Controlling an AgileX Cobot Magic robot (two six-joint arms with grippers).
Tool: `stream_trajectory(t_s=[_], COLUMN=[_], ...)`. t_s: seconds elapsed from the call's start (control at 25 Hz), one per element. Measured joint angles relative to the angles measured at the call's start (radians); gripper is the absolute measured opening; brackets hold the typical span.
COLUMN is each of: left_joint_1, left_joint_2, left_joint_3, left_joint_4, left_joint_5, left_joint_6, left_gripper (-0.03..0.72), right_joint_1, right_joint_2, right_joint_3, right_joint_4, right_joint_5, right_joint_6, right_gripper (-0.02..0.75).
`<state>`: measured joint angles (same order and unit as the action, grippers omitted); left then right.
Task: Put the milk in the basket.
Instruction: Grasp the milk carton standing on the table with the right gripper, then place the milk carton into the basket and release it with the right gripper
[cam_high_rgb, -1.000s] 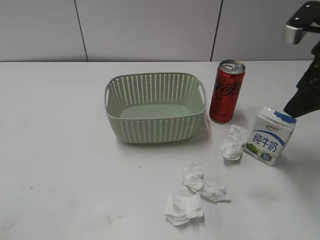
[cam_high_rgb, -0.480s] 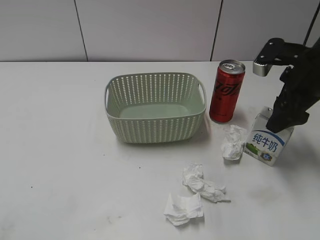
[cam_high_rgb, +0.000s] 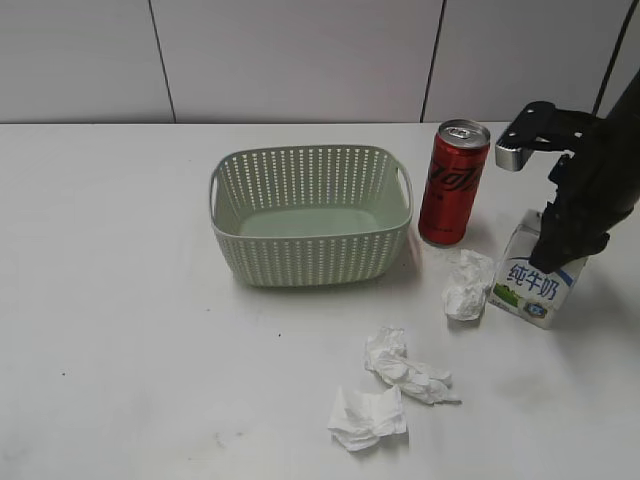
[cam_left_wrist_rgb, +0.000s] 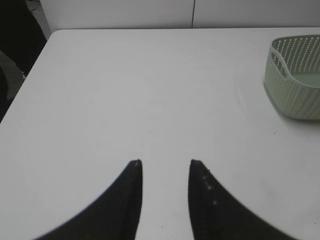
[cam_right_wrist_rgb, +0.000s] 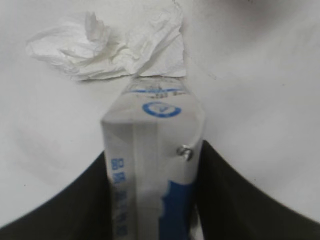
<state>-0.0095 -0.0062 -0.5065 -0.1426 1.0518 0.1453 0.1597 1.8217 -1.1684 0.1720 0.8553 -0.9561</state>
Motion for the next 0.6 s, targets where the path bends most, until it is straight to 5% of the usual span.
stream_trajectory(t_s=[0.08,0.6], left_joint_1=[0.0,0.0], left_joint_2=[0.0,0.0], left_joint_3=[0.0,0.0], left_joint_4=[0.0,0.0], left_joint_5=[0.0,0.0], left_joint_6=[0.0,0.0], left_gripper=[0.235,0.235], right_joint_1=[0.0,0.005], right_joint_2=[0.0,-0.14], right_joint_3=[-0.004,-0.021], right_joint_4=[-0.002,-0.105], right_joint_5=[0.001,0.091], right_joint_6=[0.008,0.076], right_gripper=[0.298,0.298])
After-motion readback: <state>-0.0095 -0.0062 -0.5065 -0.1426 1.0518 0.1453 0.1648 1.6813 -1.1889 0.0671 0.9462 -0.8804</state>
